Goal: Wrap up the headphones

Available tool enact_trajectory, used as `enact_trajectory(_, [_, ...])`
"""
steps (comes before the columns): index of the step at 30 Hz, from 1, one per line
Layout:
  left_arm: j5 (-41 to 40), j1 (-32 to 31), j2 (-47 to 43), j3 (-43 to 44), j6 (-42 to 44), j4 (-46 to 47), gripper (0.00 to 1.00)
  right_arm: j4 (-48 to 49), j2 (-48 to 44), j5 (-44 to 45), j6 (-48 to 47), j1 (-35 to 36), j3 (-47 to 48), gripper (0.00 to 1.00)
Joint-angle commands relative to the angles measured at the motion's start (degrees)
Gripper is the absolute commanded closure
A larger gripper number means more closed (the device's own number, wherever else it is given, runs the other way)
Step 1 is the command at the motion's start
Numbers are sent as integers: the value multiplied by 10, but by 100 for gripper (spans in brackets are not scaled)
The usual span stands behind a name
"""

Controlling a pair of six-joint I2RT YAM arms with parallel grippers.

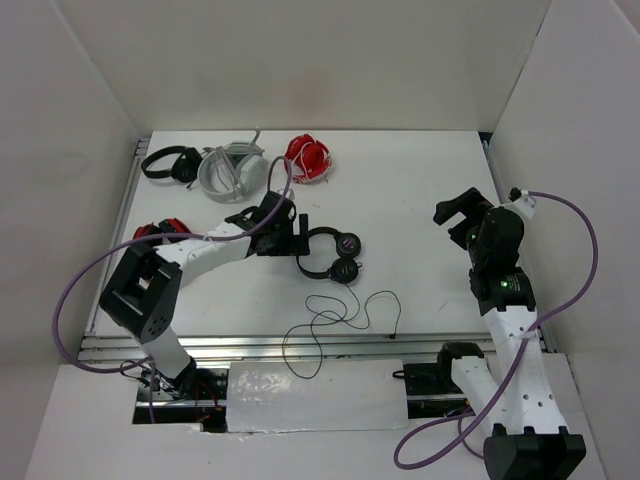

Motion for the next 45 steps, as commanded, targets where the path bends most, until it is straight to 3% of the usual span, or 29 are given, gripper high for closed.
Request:
enact_trajectory(1, [-32, -4, 27, 23, -28, -8, 1, 21, 0, -7, -12, -5, -1, 0])
enact_trajectory(3, [-51, -4, 42, 35, -42, -19, 5, 24, 0, -5, -12, -5, -7, 0])
enact_trajectory(5, [-72, -5, 60, 49, -50, -37, 17, 24, 1, -2, -11, -7, -8, 0])
enact_trajectory(7, [-82, -9, 74, 55, -52, -44, 23, 25, 1, 1, -12, -7, -10, 0])
enact_trajectory(18, [-77, -24, 111, 57, -54, -14, 27, 30, 7, 4, -12, -9, -21, 0])
enact_trajectory(27, [-93, -27, 162, 90, -53, -25, 51, 27, 10, 12, -11, -13, -19, 0])
enact_trajectory(32, [-84, -27, 171, 94, -49, -19, 72, 32, 7, 16, -12, -14, -23, 0])
enact_trajectory(36, [-90, -27, 176, 102, -43, -19, 100, 40, 3, 10, -12, -14, -28, 0])
enact_trajectory(40, [-116, -28, 170, 138, -34, -44, 100, 54, 1, -26, -21, -14, -28, 0])
enact_trajectory(45, [-212, -27, 112, 203, -18, -66, 100, 89, -12, -109, -68, -3, -45, 0])
